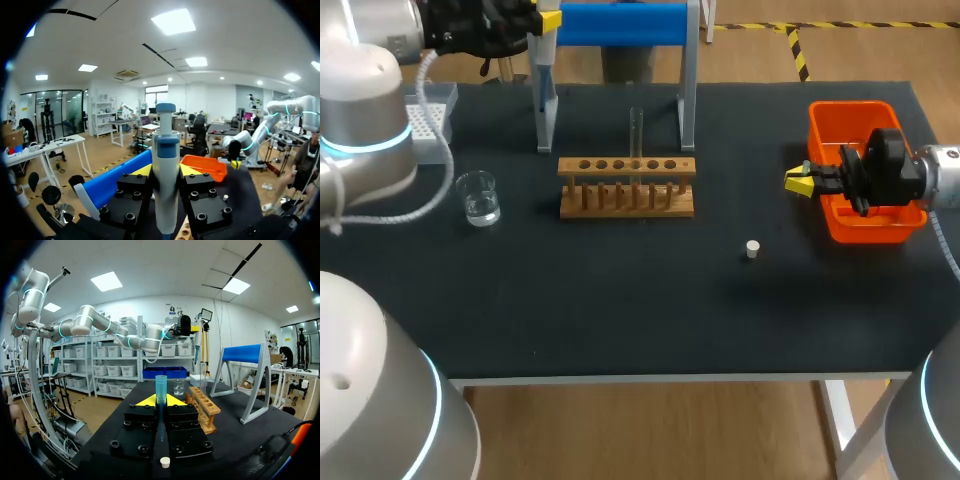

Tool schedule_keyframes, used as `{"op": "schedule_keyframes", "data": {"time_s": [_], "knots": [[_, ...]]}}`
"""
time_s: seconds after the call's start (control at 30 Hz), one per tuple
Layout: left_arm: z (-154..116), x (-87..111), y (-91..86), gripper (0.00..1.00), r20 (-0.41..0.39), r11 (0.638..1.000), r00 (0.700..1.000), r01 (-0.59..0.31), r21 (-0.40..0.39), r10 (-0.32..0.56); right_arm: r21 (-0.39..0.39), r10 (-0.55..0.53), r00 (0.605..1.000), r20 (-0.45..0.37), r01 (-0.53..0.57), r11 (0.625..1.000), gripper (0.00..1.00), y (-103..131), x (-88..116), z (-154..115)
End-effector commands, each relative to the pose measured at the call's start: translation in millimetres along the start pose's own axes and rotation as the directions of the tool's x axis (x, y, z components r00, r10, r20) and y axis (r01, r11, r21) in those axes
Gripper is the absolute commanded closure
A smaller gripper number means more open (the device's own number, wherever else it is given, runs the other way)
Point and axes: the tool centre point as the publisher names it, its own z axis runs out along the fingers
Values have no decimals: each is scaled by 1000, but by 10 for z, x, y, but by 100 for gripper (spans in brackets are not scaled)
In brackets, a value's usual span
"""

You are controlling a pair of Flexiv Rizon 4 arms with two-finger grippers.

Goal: Invert the test tube, pick up the pipette, mount the tip to pipette, aspirate from beaker and dispense into the tube, eject the tip, return the pipette, and cap with the stopper.

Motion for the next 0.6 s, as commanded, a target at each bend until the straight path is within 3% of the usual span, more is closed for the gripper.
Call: {"op": "schedule_keyframes", "data": {"time_s": [0.03, 0.23, 0.6], "knots": [[-10, -46, -13, 100, -199, 1000, 980, 0, -4, -1, 2, 0, 1000, -2, 0, 1000, 100, -2, -4, -1], [-14, 146, -22, 100, -156, 999, 988, 1, 37, 5, 2, 0, 1000, -2, 0, 1000, 100, -2, -4, -1], [112, 752, -278, 100, -36, 998, 999, -37, 42, 38, 2, 0, 1000, -2, 0, 1000, 100, -2, -4, -1]]}}
